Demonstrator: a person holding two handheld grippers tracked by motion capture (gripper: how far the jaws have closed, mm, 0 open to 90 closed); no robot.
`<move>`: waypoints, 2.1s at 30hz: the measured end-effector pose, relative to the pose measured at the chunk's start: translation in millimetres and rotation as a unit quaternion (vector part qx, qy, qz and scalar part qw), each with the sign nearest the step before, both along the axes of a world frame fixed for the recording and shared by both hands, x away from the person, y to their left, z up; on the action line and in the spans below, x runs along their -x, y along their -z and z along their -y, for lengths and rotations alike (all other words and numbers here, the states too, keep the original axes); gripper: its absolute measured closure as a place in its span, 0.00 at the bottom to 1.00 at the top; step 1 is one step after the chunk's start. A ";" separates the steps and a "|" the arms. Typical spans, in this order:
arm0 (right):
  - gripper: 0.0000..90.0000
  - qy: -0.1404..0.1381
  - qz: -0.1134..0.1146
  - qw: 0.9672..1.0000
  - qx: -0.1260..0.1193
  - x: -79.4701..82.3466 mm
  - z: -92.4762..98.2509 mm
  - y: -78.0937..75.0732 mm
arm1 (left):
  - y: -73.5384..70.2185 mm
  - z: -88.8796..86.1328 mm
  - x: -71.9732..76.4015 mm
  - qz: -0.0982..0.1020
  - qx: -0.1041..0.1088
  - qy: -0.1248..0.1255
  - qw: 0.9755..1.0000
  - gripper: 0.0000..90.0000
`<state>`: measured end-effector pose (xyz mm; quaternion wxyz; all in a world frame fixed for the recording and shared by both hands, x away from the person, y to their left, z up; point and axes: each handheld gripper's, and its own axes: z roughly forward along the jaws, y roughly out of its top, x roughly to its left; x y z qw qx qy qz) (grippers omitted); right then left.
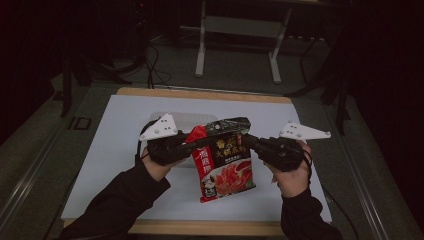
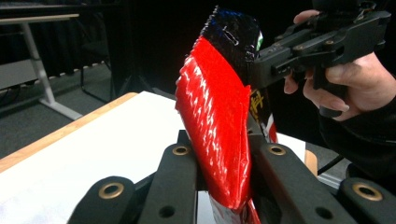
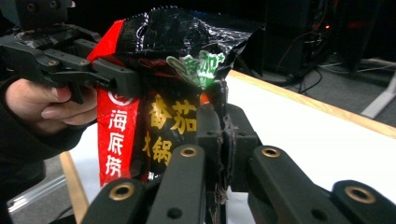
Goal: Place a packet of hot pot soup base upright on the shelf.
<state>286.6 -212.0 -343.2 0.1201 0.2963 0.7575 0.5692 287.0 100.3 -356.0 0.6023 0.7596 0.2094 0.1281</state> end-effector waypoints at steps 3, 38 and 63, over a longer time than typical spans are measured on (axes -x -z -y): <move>0.88 0.000 0.002 1.000 -0.002 -0.4 0.1 1.2 | -4.6 1.5 3.3 0.009 0.000 -0.011 1.000 0.92; 0.15 0.103 0.070 0.992 -0.004 17.4 39.4 17.9 | -25.1 -40.4 -36.3 0.057 0.044 -0.288 0.955 0.92; 0.15 0.101 0.062 0.993 0.004 18.8 46.6 30.5 | 30.8 -50.1 -62.6 0.038 0.027 -0.399 0.916 0.92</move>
